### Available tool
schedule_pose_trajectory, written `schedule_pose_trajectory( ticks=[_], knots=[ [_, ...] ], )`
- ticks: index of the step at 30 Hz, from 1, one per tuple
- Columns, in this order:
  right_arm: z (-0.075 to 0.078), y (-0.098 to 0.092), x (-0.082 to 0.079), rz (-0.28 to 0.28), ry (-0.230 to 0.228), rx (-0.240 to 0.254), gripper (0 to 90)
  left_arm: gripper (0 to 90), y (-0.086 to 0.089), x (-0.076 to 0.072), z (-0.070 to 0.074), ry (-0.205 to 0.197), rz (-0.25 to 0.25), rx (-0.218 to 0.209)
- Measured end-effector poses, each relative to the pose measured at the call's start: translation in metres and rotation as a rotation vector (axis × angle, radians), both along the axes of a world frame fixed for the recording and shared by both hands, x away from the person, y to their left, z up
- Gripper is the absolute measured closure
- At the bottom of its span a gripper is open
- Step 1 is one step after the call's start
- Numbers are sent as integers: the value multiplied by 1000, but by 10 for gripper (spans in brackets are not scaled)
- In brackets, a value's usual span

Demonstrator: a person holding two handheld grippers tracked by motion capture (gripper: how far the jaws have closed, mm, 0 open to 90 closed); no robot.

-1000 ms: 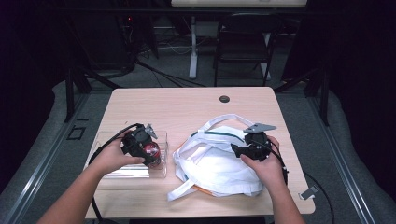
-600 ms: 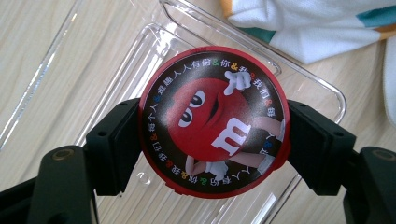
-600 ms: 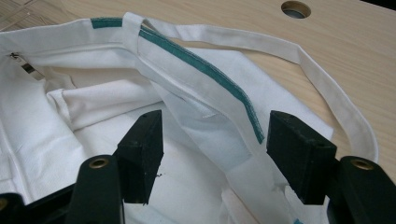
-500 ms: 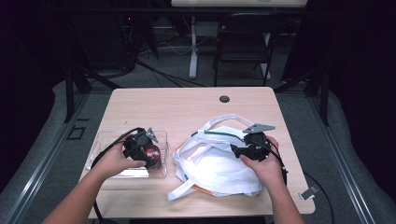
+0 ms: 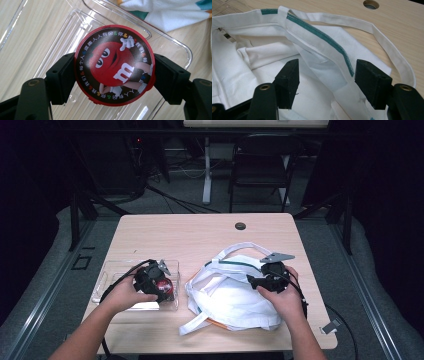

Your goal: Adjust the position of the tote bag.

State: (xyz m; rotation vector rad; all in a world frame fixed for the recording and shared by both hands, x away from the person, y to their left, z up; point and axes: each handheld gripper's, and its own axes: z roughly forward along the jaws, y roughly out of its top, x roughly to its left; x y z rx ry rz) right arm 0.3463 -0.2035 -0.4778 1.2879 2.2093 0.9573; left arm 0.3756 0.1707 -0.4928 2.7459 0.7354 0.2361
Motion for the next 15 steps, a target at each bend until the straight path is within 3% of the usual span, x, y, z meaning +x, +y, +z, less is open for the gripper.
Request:
schedule_pose_trajectory(
  ticks=[15],
  knots=[
    [0, 0, 0, 1, 0, 4, 363, 252, 1, 1, -4, 16, 1, -13]
  ],
)
